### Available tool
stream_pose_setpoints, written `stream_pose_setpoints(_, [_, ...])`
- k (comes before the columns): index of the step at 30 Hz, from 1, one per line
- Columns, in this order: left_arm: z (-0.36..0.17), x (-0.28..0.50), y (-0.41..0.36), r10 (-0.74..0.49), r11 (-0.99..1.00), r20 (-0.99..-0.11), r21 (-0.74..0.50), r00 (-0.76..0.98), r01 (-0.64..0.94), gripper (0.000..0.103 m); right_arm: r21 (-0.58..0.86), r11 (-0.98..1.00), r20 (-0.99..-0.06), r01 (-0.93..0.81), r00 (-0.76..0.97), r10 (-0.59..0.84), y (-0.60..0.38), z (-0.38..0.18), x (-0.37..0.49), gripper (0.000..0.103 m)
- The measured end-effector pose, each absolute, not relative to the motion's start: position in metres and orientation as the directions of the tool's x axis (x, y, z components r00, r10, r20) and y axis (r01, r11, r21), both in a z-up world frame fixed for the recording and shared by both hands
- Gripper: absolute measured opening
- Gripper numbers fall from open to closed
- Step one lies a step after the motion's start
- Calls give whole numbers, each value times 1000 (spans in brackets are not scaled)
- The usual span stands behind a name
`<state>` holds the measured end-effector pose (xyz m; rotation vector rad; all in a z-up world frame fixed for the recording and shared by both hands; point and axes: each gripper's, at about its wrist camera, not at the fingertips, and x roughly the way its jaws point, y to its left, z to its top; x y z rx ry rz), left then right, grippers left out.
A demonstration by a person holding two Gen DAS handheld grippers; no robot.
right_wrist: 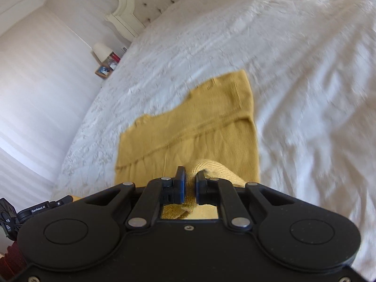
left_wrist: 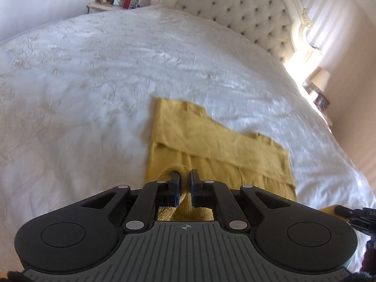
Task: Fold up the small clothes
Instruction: 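Lift the hem with both tools and fold it over toward the collar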
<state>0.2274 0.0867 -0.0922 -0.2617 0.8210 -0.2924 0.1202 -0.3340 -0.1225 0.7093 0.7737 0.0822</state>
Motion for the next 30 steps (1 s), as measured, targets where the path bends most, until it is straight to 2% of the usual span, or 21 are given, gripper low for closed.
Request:
stream_pose_setpoints(6, [-78,270,71,-296,944,-641,-309,708,115,8,633,758,-588,157,735,338,-355,-128,174,15])
stream_pose_setpoints(11, [-79,303,60,-282,951,-649,-289,707,114,8,616,771,-612,162,714,339,-359,-140,208,15])
stream_pose_setpoints(15, [-95,311,51,-281,960,-708,-216,648,180,9,605,774,-631,185,705,324,-359,-146,216,15])
stream_pose_setpoints(21, [-144,303,58,-288,956,-827,-221,483,192,11,592,764,-668,256,687,287,-351,-152,206,15])
stream_pose_setpoints(23, [-154,302,61,-287,956,-842,-222,456,192,24,588,759,-680,279,678,278,-349,-155,203,15])
stream_pose_setpoints(24, [-156,303,62,-289,956,-844,-225,453,191,27,586,757,-685,288,675,273,-348,-156,202,15])
stream_pose_setpoints(30, [-165,312,62,-287,955,-854,-218,433,203,33,571,763,-700,303,665,260,-341,-154,203,16])
